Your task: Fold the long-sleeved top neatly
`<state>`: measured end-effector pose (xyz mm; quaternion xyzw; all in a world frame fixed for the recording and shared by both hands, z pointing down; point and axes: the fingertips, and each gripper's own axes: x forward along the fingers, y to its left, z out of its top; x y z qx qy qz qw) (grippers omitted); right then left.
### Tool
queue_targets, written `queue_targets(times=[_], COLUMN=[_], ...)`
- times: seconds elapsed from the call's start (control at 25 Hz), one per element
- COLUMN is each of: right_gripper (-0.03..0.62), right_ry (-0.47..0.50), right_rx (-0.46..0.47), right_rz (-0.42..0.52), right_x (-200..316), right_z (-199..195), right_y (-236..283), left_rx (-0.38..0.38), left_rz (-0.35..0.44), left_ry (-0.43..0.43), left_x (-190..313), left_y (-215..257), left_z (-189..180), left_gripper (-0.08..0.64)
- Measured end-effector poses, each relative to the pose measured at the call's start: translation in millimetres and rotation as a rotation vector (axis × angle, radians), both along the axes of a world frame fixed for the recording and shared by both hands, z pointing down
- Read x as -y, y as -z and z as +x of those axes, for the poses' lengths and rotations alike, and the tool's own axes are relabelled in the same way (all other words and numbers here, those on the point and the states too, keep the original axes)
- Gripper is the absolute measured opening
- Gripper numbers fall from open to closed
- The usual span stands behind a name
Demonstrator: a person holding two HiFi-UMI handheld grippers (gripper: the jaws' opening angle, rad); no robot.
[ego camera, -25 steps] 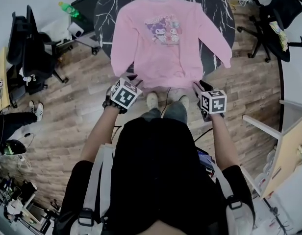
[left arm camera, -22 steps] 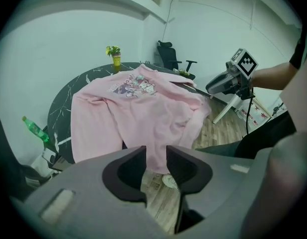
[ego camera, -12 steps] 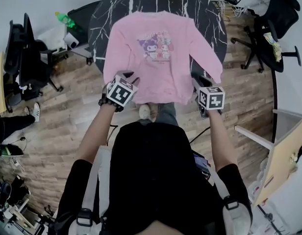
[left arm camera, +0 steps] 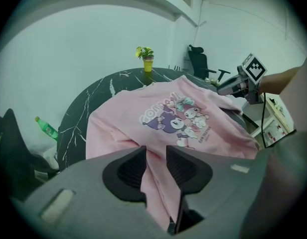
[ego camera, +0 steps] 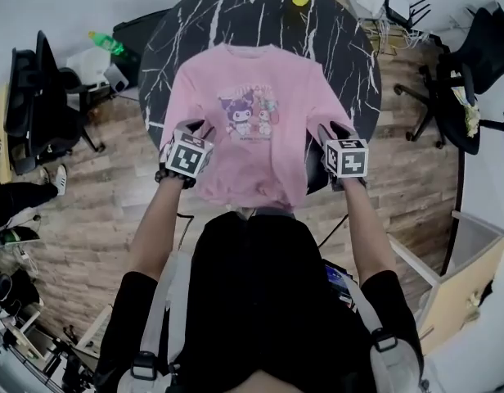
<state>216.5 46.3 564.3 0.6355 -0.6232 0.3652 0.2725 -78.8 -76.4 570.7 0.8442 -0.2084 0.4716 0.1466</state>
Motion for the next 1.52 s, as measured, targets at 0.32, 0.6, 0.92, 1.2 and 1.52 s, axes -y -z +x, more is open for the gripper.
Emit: queue_targets(times=[0.32,0.6,0.92,1.2,1.52], right_gripper=[0.132,0.087,0.092,0.097,0.106], right_ry=[0.077,0.099,0.006,-0.035,-0.028], right_rx=[0.014,-0.027,-0.090,-0.183,-0.182], right_rz=[-0.029,-0.048,-0.076,-0.103,0.011], right_x=[55.6,56.8,46.6,44.8,62.7], right_z=[42.7,54.3,91.8,115.1,65.0], right_y=[-37.5,-47.9,-47.6,-44.8,-10.7], left_rx=[0.096,0.131,0.183,0.186,0.086], left_rz=[0.032,0.010,0.022,0.030,0.043], left_ry=[0.203,0.220,0.131,0.129,0.200], left_x=[56.7,62.6,82.0,94.9,79.8], left_y=[-27.2,-46.0,-47.6,-47.3,-29.7], left_z=[-20.1,-37.3,-55.7,-63.9,-87.4], left_gripper=[0.133,0.133,0.152,0.153,0.155])
